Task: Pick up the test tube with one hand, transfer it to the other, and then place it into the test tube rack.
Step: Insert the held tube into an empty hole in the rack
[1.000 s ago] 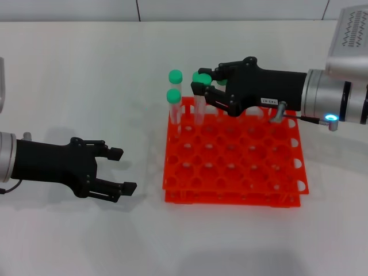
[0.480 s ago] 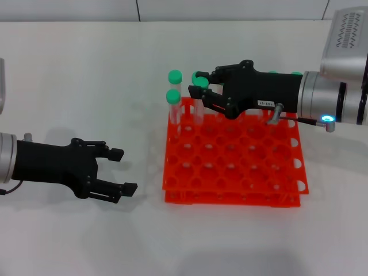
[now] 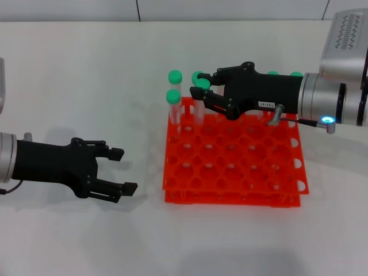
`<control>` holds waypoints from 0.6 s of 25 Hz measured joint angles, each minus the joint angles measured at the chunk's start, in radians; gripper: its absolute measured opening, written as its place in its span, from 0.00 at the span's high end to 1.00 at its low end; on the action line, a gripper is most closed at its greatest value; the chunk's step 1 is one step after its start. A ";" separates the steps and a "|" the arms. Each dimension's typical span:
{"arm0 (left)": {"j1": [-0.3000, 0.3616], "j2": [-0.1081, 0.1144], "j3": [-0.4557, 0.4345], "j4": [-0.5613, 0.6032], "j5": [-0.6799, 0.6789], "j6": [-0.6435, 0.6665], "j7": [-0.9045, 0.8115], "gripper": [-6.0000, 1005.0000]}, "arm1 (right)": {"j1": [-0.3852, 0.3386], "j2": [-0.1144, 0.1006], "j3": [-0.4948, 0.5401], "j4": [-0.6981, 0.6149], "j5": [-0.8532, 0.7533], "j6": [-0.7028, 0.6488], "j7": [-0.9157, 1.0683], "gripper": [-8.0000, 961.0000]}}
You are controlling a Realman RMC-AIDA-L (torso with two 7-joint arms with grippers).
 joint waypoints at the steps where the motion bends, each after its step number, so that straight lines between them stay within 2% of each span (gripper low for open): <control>1: 0.000 0.000 0.000 0.000 0.000 0.000 0.000 0.12 | 0.000 0.000 -0.001 0.000 -0.001 0.001 0.002 0.70; 15: 0.000 0.000 0.000 0.000 0.000 0.000 0.001 0.12 | 0.017 0.000 -0.014 0.018 -0.002 0.016 0.009 0.69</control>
